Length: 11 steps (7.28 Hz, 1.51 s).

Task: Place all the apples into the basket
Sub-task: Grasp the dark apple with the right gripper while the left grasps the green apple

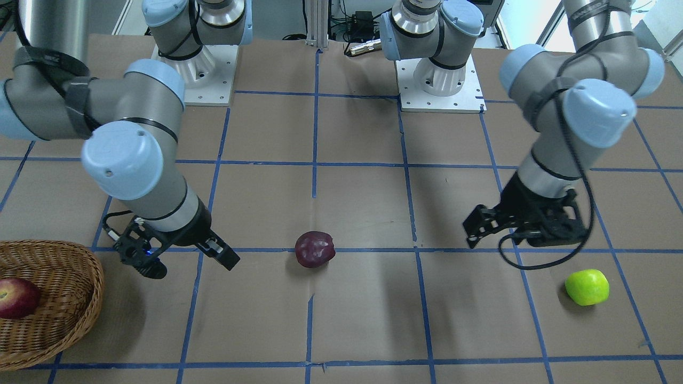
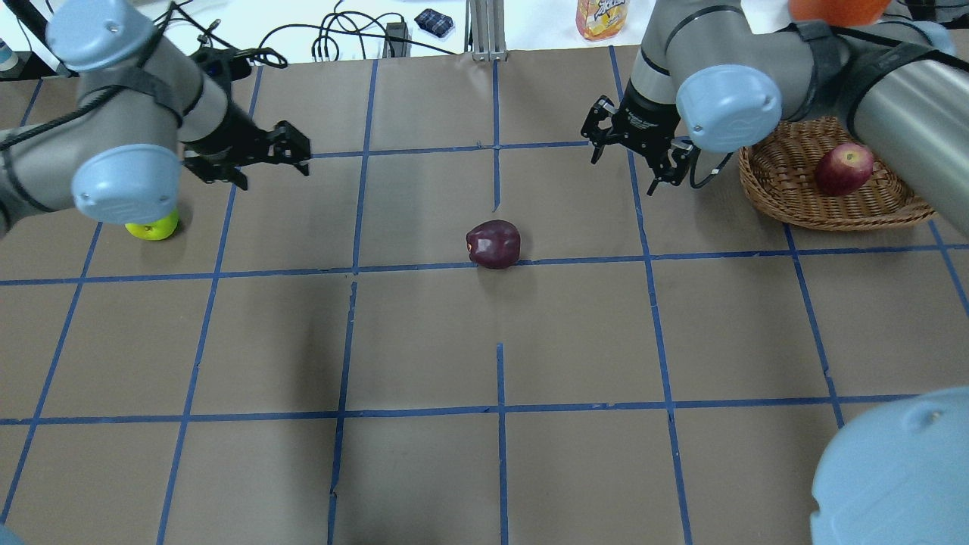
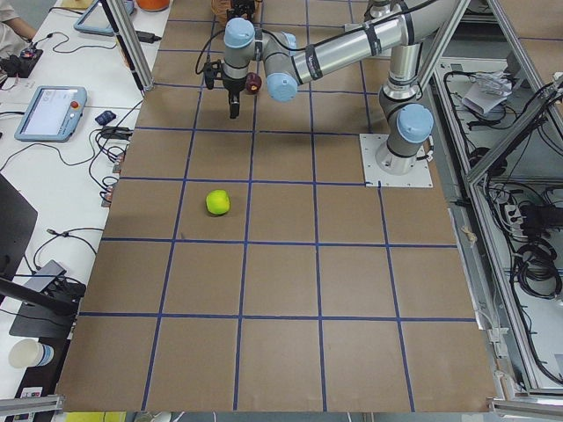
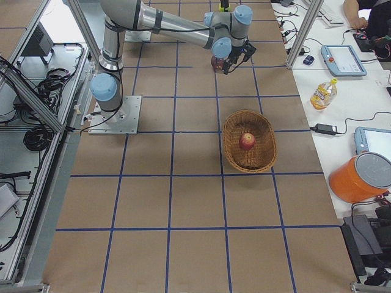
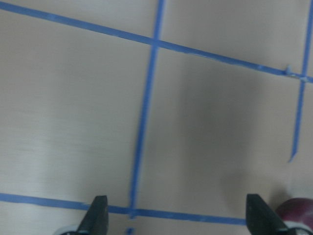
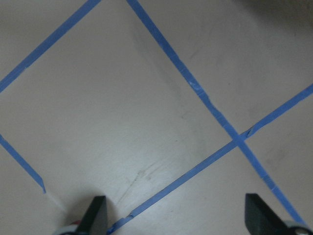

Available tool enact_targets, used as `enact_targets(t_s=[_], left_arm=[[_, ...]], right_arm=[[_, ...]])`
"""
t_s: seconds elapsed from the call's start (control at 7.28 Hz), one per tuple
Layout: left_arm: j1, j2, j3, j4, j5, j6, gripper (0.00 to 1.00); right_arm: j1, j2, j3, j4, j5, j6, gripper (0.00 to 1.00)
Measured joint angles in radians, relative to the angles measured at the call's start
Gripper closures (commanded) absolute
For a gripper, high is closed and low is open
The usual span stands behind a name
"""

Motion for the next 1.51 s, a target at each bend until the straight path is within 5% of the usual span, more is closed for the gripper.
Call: enact_targets(t_s=[0.69, 1.51], left_arm=[[0.396, -0.109, 0.095, 0.003, 0.067, 0.544, 0.0], [0.369, -0.285, 0.223, 0.01, 0.012, 0.399, 0.0]], right_arm=[[0.167, 0.096, -0.001, -0.103, 0.059, 0.47, 0.0], [0.203, 0.172, 0.003, -0.175, 0.123, 0.575, 0.0]])
